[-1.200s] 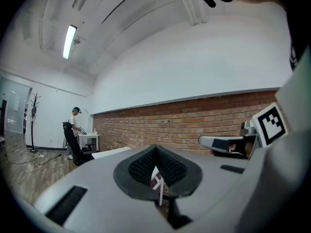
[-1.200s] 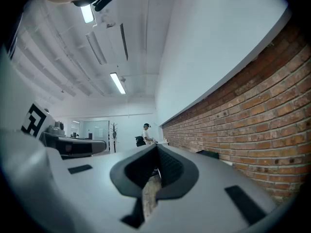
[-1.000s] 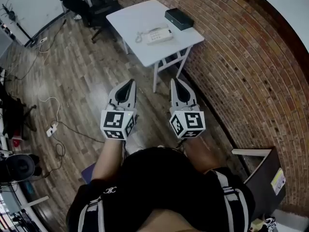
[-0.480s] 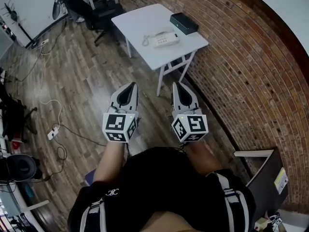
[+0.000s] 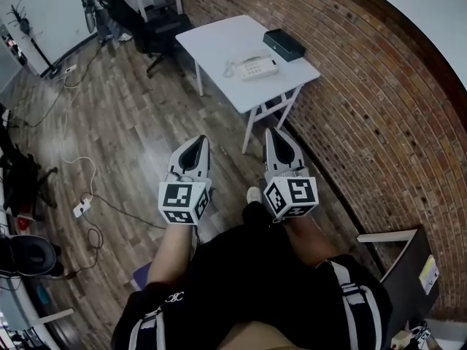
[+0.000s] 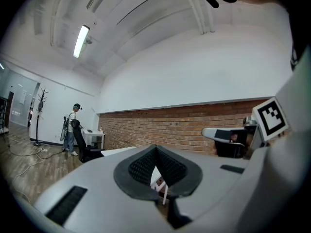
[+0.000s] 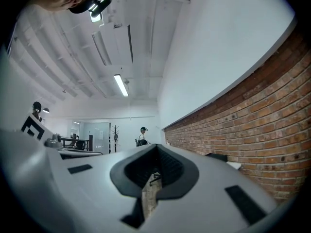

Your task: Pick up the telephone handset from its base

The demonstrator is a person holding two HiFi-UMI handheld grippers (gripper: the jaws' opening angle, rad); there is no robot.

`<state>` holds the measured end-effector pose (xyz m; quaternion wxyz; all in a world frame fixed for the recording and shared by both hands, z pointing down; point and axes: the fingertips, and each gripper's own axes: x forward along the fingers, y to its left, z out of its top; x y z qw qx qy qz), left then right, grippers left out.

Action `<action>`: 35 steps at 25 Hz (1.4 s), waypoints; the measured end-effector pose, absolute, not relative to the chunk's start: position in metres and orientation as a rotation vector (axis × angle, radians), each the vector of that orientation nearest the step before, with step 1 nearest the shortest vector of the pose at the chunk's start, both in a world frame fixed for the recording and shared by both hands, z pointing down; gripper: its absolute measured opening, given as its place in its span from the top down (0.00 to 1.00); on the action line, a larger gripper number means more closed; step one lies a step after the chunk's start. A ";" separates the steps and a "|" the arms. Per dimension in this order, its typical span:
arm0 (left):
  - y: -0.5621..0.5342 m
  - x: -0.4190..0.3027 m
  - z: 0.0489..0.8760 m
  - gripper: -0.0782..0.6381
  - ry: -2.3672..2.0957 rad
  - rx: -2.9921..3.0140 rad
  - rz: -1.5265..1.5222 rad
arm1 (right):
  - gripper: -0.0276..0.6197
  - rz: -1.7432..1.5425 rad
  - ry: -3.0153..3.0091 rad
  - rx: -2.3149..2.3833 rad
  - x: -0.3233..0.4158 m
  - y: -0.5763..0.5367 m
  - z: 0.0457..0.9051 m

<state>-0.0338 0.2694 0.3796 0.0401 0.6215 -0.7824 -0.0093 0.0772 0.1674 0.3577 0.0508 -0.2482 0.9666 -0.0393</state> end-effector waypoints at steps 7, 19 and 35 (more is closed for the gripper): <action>0.247 -0.054 0.390 0.89 -2.449 1.857 -0.010 | 0.96 -0.128 2.956 -0.704 0.051 0.134 0.370; 0.164 -0.100 0.407 0.89 -2.444 1.837 0.066 | 0.96 -0.201 2.937 -0.734 0.013 0.042 0.388; 0.007 -0.155 0.403 0.89 -2.391 1.889 0.144 | 0.96 -0.283 2.950 -0.748 -0.042 -0.098 0.396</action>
